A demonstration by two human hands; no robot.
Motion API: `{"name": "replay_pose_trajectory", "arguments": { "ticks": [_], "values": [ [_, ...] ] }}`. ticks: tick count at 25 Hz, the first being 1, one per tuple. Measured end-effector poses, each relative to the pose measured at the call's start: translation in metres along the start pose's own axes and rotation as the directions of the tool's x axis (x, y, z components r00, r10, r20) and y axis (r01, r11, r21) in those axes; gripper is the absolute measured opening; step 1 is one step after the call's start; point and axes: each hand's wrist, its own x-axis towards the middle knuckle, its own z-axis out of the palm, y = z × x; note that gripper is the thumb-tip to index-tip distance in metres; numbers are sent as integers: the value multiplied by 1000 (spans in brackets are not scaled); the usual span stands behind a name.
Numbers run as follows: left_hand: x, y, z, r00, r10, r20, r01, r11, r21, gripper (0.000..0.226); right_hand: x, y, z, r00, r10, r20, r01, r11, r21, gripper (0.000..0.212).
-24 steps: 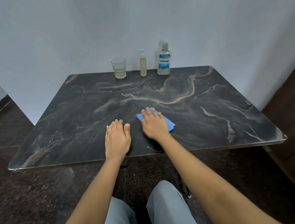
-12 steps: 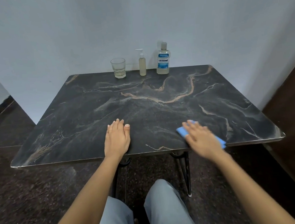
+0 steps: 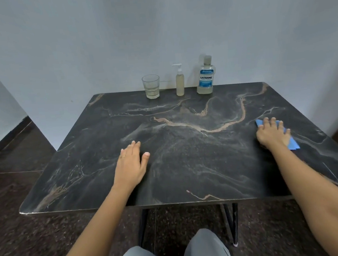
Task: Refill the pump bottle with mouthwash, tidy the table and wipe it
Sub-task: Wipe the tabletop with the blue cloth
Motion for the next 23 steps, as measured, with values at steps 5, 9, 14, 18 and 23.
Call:
{"name": "replay_pose_trajectory", "arguments": {
  "ticks": [5, 9, 14, 18, 23],
  "values": [
    [9, -13, 6, 991, -122, -52, 119, 992, -50, 57, -1, -137, 33, 952, -301, 52, 302, 953, -29, 55],
    [8, -14, 6, 977, -178, -121, 163, 978, -128, 58, -63, -241, 64, 804, -583, 121, 588, 809, -7, 54],
    [8, -12, 2, 925, -276, -263, 231, 954, -190, 52, -150, -258, 78, 485, -827, 285, 855, 517, 43, 53],
    [4, -13, -2, 921, -305, -241, 246, 938, -245, 48, -197, -188, 60, 333, -903, 271, 928, 364, 74, 51],
    [19, -40, -11, 958, -232, -167, 207, 966, -157, 47, -172, -100, 32, 396, -872, 288, 901, 429, 59, 51]
  ]
}}
